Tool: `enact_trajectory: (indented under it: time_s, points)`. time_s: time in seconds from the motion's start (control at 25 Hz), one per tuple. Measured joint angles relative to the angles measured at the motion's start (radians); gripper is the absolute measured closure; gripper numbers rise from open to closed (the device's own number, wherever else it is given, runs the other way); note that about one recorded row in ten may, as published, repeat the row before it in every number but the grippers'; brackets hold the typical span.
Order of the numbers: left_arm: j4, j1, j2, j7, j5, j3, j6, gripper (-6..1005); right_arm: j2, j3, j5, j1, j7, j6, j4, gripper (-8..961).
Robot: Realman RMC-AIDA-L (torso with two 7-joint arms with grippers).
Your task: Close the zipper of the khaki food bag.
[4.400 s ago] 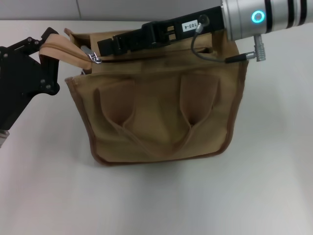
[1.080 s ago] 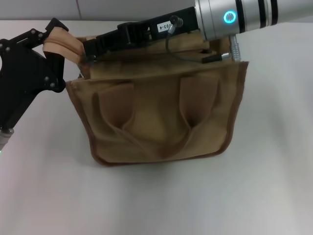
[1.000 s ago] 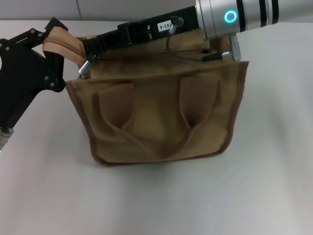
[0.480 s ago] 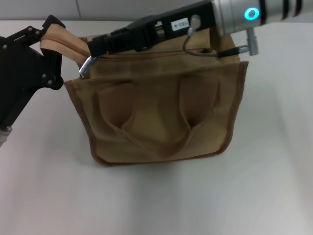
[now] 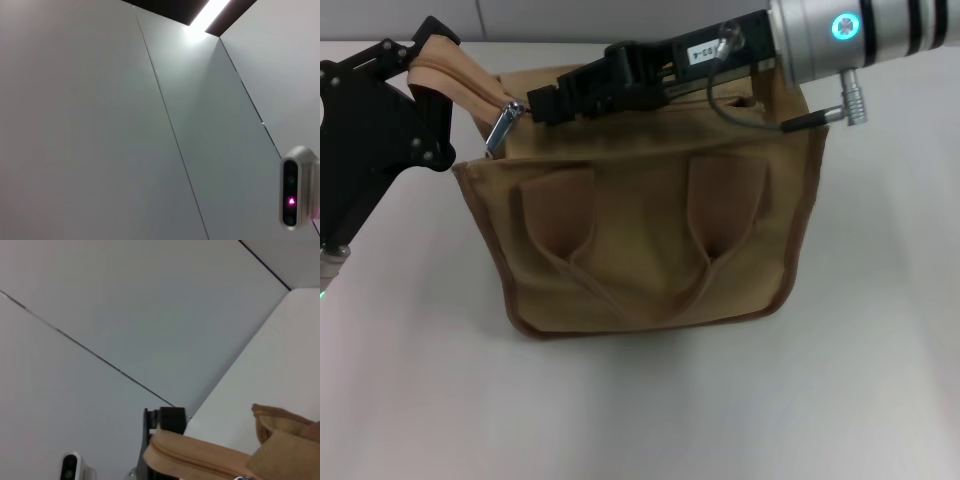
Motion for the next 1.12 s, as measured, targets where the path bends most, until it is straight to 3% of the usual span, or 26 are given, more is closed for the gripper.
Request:
enact_trajectory:
  time_s: [0.2, 1.12]
  points:
    - [-0.001, -0.006, -0.002, 0.002, 0.0, 0.0, 0.004, 961, 0.028, -0.005, 0.006, 0.02, 0.025, 0.019, 0.018, 727]
    - [-0.02, -0.018, -0.004, 0.054, 0.0, 0.0, 0.009, 958, 0.038, -0.022, 0.01, 0.037, 0.068, 0.062, 0.045, 726]
